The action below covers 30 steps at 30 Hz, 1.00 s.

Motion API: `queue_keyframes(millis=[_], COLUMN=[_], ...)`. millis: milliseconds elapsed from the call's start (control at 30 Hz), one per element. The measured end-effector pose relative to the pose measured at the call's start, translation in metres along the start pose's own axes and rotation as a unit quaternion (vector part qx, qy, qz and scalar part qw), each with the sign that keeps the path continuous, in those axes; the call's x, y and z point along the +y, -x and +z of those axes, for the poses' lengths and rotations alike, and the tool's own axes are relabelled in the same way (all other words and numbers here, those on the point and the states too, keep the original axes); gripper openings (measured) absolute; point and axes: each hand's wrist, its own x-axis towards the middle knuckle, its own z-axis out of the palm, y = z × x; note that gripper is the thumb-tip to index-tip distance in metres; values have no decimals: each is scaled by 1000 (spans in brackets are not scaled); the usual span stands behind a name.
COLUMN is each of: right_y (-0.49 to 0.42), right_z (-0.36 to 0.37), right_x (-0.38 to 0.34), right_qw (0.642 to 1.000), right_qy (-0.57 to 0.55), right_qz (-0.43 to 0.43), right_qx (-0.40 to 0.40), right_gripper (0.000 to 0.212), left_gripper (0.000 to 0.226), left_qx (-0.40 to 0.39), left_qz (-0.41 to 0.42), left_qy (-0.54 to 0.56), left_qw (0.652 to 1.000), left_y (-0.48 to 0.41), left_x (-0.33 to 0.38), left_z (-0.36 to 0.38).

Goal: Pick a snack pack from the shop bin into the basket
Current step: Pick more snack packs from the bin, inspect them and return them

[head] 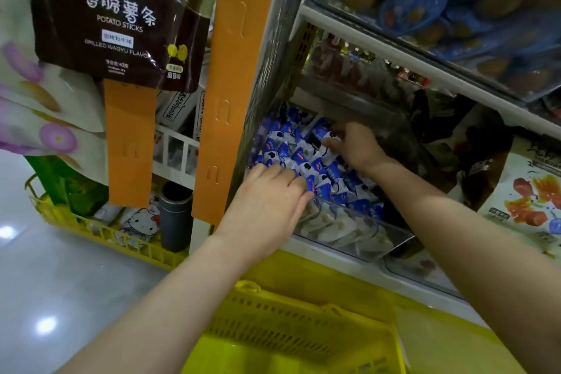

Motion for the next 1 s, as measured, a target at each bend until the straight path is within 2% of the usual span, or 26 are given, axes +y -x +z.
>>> queue_keyframes(millis=[200, 400, 500, 767, 833, 933, 1000], right_y=[-15, -18, -15, -15, -16, -19, -21], right_z=[3, 22, 25, 6, 0, -9, -10], right_x=[-3, -5, 2, 11, 13, 22, 26], right_qw=[994, 997, 999, 985, 991, 999, 996], right_qy=[75, 5, -13, 67, 34, -14, -2], right_qz=[29, 55, 31, -27, -8, 45, 77], right_qx=[-73, -45, -34, -157, -126, -20, -44], right_gripper=[37, 34, 26, 32, 32, 29, 25], left_gripper=[42, 43, 41, 39, 40, 39, 39], left_qx=[18, 34, 43, 50, 48, 48, 46], left_qz=[0, 5, 3, -3, -6, -8, -8], left_qy=[-5, -12, -12, -6, -6, -5, -6], left_qw=[1000, 999, 999, 999, 999, 999, 999], left_y=[0, 0, 0, -1, -1, -1, -1], left_x=[1, 0, 1, 3, 3, 2, 2], left_z=[2, 3, 5, 5, 5, 6, 7])
